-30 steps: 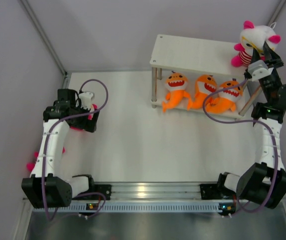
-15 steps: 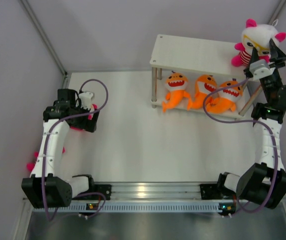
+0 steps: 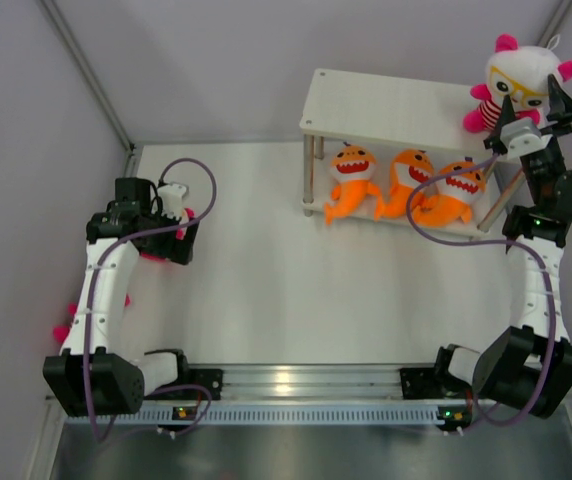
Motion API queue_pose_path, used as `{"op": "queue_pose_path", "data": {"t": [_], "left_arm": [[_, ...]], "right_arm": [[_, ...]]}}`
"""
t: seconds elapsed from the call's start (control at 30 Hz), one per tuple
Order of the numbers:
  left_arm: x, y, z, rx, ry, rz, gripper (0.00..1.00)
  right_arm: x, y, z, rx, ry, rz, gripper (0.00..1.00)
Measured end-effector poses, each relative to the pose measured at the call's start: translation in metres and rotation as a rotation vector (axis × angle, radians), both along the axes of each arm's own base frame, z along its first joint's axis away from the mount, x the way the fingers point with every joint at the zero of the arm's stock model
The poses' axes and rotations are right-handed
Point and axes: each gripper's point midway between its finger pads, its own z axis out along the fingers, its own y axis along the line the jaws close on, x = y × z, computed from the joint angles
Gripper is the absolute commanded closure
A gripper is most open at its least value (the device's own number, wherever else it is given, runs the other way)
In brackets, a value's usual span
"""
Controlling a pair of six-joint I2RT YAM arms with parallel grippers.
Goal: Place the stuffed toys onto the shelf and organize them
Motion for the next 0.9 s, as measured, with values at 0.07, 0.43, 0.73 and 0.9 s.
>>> {"op": "queue_pose_path", "data": {"t": [0.07,0.43,0.73,0.9], "left_arm": [[0.000,0.000,0.000,0.000,0.000,-0.001,0.02],[0.000,0.000,0.000,0.001,0.000,-0.003,0.02],[0.000,0.000,0.000,0.000,-0.001,-0.004,0.02],[0.000,0.000,0.000,-0.001,-0.001,-0.005,0.02]], "right_arm": [[0.000,0.000,0.000,0.001,-0.001,-0.001,0.28],[-0.001,0.000,0.001,0.002,-0.002,-0.002,0.22],[-0.004,0.001,0.004,-0.001,-0.009,-0.002,0.18],[-0.015,0.006,0.015,-0.011,-0.040,-0.002,0.16]]}}
